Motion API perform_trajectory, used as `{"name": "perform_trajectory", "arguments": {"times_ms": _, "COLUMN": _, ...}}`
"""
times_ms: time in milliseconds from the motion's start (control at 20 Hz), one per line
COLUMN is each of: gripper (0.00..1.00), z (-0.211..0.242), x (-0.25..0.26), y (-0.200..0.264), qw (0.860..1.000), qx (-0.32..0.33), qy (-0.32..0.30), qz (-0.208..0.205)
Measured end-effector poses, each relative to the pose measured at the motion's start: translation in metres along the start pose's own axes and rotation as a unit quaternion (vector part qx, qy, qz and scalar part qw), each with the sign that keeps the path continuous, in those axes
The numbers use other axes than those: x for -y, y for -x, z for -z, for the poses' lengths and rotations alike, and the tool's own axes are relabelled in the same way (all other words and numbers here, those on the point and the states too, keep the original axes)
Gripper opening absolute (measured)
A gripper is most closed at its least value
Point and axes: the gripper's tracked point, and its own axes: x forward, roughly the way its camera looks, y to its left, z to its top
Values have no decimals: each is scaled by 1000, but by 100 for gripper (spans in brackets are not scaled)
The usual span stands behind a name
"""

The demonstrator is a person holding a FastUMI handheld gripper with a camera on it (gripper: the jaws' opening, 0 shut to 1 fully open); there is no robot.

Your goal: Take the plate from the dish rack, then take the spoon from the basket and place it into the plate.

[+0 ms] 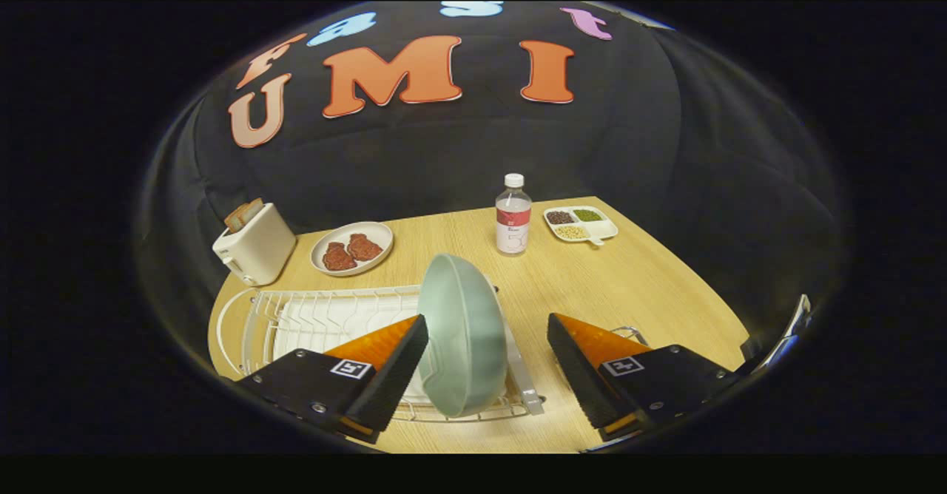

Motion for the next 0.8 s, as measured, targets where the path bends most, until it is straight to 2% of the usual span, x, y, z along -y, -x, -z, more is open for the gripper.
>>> {"name": "perform_trajectory", "arguments": {"times_ms": 100, "gripper": 92, "z": 5, "x": -2, "y": -7, "qw": 1000, "qx": -17, "qy": -5, "qz": 5}}
{"name": "perform_trajectory", "arguments": {"times_ms": 150, "gripper": 84, "z": 9, "x": -5, "y": -9, "qw": 1000, "qx": -26, "qy": -6, "qz": 3}}
{"name": "perform_trajectory", "arguments": {"times_ms": 300, "gripper": 69, "z": 15, "x": -11, "y": -12, "qw": 999, "qx": -46, "qy": -5, "qz": 0}}
{"name": "perform_trajectory", "arguments": {"times_ms": 450, "gripper": 30, "z": 18, "x": -6, "y": -11, "qw": 998, "qx": -52, "qy": 2, "qz": 35}}
{"name": "perform_trajectory", "arguments": {"times_ms": 550, "gripper": 25, "z": 16, "x": -9, "y": -9, "qw": 997, "qx": -52, "qy": 24, "qz": 43}}
{"name": "perform_trajectory", "arguments": {"times_ms": 800, "gripper": 21, "z": 10, "x": -15, "y": -1, "qw": 995, "qx": -47, "qy": 48, "qz": 73}}
